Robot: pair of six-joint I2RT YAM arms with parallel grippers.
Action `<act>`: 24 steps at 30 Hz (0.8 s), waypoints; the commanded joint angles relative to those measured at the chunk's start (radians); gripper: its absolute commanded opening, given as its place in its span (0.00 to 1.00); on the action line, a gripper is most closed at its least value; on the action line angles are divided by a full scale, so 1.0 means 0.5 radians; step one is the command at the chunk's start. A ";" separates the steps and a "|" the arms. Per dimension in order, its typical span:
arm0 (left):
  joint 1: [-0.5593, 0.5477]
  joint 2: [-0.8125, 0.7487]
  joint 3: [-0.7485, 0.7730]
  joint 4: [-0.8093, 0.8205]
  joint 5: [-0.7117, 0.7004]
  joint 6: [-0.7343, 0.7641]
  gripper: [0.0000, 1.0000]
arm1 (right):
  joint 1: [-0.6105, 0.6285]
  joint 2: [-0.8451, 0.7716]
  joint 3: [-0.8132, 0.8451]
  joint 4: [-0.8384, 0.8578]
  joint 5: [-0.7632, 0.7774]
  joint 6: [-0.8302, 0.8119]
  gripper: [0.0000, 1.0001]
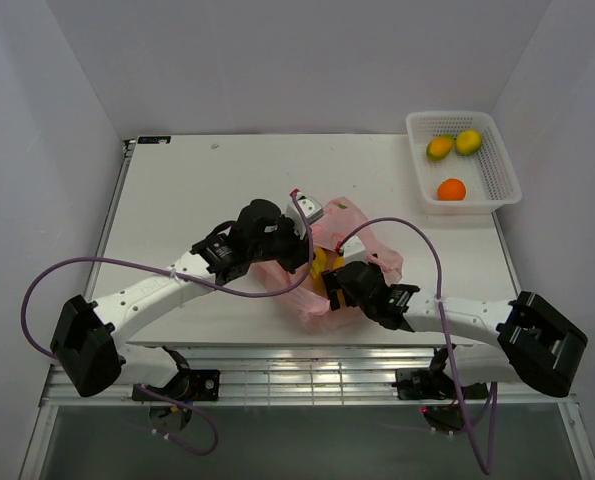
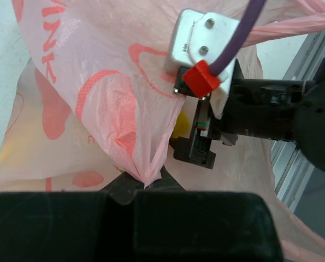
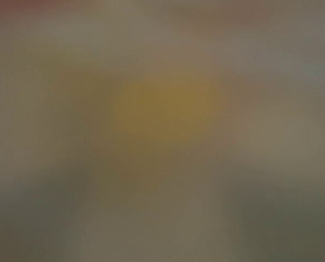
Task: Take the fake fruits out of the plastic bag
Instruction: Take out the fake fruit from the plastic bag.
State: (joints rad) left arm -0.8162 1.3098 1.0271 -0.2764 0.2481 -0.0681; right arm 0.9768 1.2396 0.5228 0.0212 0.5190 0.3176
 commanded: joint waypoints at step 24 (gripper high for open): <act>-0.037 -0.064 0.053 0.099 -0.318 -0.124 0.00 | -0.113 -0.199 0.144 -0.029 -0.120 0.025 0.28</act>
State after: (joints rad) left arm -0.8307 1.2999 1.0256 -0.2550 0.1982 -0.0948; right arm 0.9226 1.2346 0.4995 0.0811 0.5140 0.3759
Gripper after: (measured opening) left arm 0.019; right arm 0.676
